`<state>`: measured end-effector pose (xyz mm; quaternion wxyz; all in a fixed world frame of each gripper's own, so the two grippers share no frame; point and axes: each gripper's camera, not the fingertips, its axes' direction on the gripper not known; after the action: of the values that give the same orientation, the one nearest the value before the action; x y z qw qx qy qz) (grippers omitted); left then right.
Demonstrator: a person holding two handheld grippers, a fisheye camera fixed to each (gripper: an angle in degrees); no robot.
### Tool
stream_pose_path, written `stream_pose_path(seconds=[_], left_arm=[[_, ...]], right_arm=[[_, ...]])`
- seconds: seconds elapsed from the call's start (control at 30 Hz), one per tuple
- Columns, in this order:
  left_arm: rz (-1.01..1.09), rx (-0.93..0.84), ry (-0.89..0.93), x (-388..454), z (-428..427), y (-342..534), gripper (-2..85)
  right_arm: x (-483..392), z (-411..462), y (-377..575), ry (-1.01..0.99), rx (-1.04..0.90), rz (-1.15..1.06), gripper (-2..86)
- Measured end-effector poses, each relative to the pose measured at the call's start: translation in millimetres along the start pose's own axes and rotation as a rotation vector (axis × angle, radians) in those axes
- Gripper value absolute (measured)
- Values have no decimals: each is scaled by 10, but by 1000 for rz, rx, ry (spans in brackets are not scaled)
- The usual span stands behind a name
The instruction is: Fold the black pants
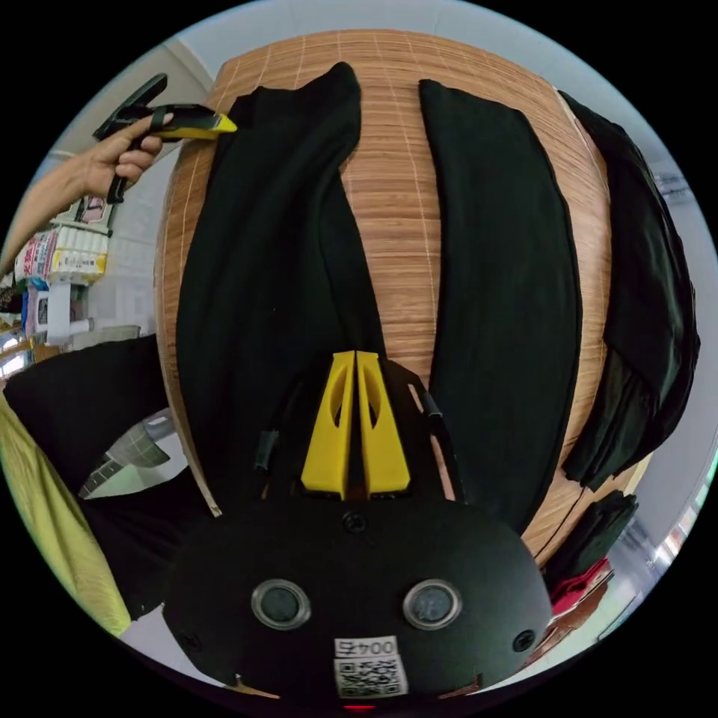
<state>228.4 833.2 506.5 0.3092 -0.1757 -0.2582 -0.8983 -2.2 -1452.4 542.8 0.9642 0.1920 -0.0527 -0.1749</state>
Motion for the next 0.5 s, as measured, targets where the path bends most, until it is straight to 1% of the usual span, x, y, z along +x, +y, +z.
stream_pose_path(seconds=[0.1,0.13,0.17,0.2,0.27,0.3,0.4,0.43,0.5], left_arm=[[37,-16,-23,98,-43,-28,16],[49,-22,-17,116,-55,-40,17],[50,-24,-5,119,-67,-47,17],[46,-22,4,115,-75,-47,17],[26,-18,62,89,-104,-38,17],[27,-15,73,90,-115,-32,17],[33,-8,91,157,-186,11,18],[34,3,105,195,-236,46,18],[42,24,126,259,-327,135,19]], right_arm=[[316,-160,147,-114,63,188,-5],[476,-159,230,-187,85,285,-6],[600,-106,288,-167,63,379,-5],[641,-63,304,-151,40,398,-5],[803,-18,368,-253,39,454,-1],[837,-41,381,-274,43,464,0],[828,-286,448,-250,116,457,29],[760,-408,473,-272,159,421,60],[610,-558,493,-315,199,341,86]])
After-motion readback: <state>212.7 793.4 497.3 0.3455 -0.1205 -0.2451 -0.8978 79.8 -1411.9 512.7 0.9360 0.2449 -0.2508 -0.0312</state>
